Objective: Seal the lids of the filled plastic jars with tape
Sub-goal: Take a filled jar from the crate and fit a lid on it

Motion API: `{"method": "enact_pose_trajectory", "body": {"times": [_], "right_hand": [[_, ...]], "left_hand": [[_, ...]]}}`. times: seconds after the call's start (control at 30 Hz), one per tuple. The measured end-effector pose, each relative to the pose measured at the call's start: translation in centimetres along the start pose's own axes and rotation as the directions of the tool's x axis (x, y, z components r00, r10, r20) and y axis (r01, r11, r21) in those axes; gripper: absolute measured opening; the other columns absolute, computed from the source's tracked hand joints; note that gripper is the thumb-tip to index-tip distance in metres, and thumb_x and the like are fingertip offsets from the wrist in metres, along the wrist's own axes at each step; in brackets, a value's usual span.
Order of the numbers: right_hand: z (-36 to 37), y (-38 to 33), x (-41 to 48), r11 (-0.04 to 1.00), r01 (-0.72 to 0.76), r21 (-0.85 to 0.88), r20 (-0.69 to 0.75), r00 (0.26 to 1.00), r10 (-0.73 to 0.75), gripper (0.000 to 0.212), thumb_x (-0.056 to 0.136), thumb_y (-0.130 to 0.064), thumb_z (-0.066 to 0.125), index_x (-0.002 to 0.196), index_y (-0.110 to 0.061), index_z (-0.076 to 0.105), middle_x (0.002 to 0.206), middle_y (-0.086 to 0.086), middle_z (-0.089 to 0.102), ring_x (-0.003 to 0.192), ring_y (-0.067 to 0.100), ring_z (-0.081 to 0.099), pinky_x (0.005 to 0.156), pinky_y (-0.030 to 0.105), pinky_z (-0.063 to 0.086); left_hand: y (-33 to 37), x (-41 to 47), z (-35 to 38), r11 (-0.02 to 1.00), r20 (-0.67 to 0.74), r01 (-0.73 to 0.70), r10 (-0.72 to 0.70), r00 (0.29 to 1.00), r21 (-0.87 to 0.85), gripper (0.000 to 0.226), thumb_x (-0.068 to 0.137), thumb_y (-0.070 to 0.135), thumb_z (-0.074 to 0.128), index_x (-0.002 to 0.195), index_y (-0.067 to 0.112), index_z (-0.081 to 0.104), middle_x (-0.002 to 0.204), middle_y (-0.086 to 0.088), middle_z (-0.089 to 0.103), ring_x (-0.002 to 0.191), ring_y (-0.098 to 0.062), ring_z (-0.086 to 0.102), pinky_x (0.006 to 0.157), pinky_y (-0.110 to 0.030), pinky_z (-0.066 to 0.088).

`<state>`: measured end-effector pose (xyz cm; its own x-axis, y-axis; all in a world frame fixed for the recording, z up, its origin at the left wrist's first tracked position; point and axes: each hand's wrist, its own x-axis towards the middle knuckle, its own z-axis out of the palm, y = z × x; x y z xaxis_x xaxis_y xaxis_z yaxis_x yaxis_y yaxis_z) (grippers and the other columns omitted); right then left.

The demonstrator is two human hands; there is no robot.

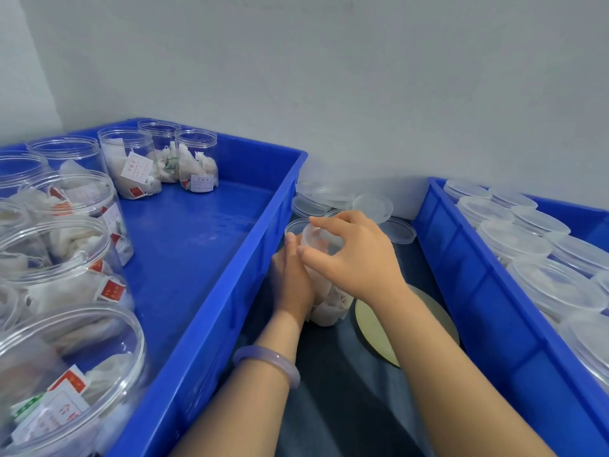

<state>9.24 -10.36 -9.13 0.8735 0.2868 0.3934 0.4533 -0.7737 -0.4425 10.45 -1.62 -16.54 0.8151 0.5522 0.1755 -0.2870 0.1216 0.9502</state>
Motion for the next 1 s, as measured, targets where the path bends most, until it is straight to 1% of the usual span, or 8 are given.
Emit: {"method": "enact_pose_trajectory", "body": {"times": [0.1,0.2,0.37,0.53,0.67,0.77,0.87,1.0], "right_hand": [[-0.8,0.6,0.2,0.999,0.050,0.012,0.118,0.992,-0.051,0.059,0.076,-0.054,0.065,0.131,-0.038,0.054,0.129,-0.010,0.049,0.122,0.008,0.042,0.091,0.020,0.030],[-1.7,1.2,0.4,0.997,0.055,0.063,0.241,0.968,-0.068,0.071,0.071,-0.055,0.072,0.136,-0.038,0.048,0.142,-0.011,0.040,0.134,0.008,0.032,0.098,0.021,0.025],[-2.5,1.3,1.7,0.995,0.073,0.067,0.318,0.944,-0.091,0.073,0.062,-0.055,0.078,0.129,-0.042,0.052,0.119,-0.018,0.047,0.120,0.005,0.045,0.094,0.024,0.035],[-4.1,0.9,3.4,0.997,0.042,0.060,0.517,0.853,-0.067,0.075,0.060,-0.046,0.083,0.128,-0.047,0.052,0.121,-0.016,0.050,0.117,0.004,0.047,0.099,0.029,0.040],[-4.0,0.1,3.3,0.997,-0.022,-0.068,0.518,0.853,0.054,0.095,0.057,-0.063,0.073,0.141,-0.037,0.039,0.142,-0.017,0.041,0.125,0.004,0.041,0.092,0.023,0.033],[-2.3,-0.6,2.3,0.974,-0.082,-0.211,0.345,0.926,0.153,0.094,0.055,-0.081,0.054,0.128,-0.021,0.050,0.129,0.002,0.051,0.107,0.018,0.049,0.080,0.032,0.042],[-2.4,-0.3,2.1,0.992,0.002,-0.122,0.309,0.950,0.036,0.069,0.066,-0.061,0.064,0.120,-0.018,0.058,0.115,-0.002,0.058,0.103,0.017,0.055,0.078,0.030,0.046],[-4.7,0.4,2.5,0.993,0.031,0.115,0.604,0.792,-0.095,0.065,0.064,-0.033,0.081,0.123,-0.047,0.056,0.113,-0.038,0.050,0.110,-0.019,0.046,0.082,0.004,0.037]], "left_hand": [[-0.3,0.1,-0.2,0.999,0.062,0.029,-0.026,0.998,-0.042,0.044,0.104,0.033,0.031,0.081,0.021,0.066,0.077,0.010,0.070,0.078,-0.004,0.065,0.069,-0.018,0.048],[-0.3,0.1,-0.3,0.999,0.143,0.001,0.005,0.990,-0.038,0.049,0.105,0.035,0.026,0.089,0.020,0.070,0.090,-0.002,0.073,0.091,-0.017,0.068,0.081,-0.033,0.052],[-0.1,0.1,-0.4,0.998,0.135,-0.035,0.041,0.990,-0.045,0.049,0.104,0.027,0.030,0.072,0.011,0.064,0.066,0.006,0.067,0.065,-0.005,0.062,0.062,-0.021,0.048],[0.1,0.0,0.0,0.993,0.129,-0.092,0.101,0.987,-0.073,0.058,0.089,0.035,0.031,0.079,-0.017,0.055,0.071,-0.015,0.057,0.067,-0.015,0.054,0.058,-0.030,0.041],[0.0,0.0,0.2,0.994,0.090,-0.099,0.103,0.991,-0.052,0.043,0.087,0.033,0.031,0.056,0.018,0.057,0.056,0.010,0.059,0.056,-0.003,0.053,0.057,-0.024,0.042],[-0.2,0.0,0.2,0.996,0.087,-0.088,0.090,0.992,-0.020,0.039,0.090,0.032,0.032,0.059,0.015,0.047,0.054,0.009,0.048,0.049,-0.001,0.040,0.053,-0.021,0.035],[-0.2,0.3,-0.1,0.995,0.125,-0.080,0.086,0.988,-0.052,0.037,0.089,0.029,0.035,0.061,0.010,0.048,0.054,0.003,0.049,0.050,-0.005,0.043,0.053,-0.021,0.036],[-0.6,1.2,-0.3,0.997,0.302,-0.024,0.046,0.952,-0.076,0.045,0.101,0.010,0.036,0.067,0.020,0.064,0.058,0.011,0.067,0.062,0.002,0.062,0.064,-0.019,0.049]]}}
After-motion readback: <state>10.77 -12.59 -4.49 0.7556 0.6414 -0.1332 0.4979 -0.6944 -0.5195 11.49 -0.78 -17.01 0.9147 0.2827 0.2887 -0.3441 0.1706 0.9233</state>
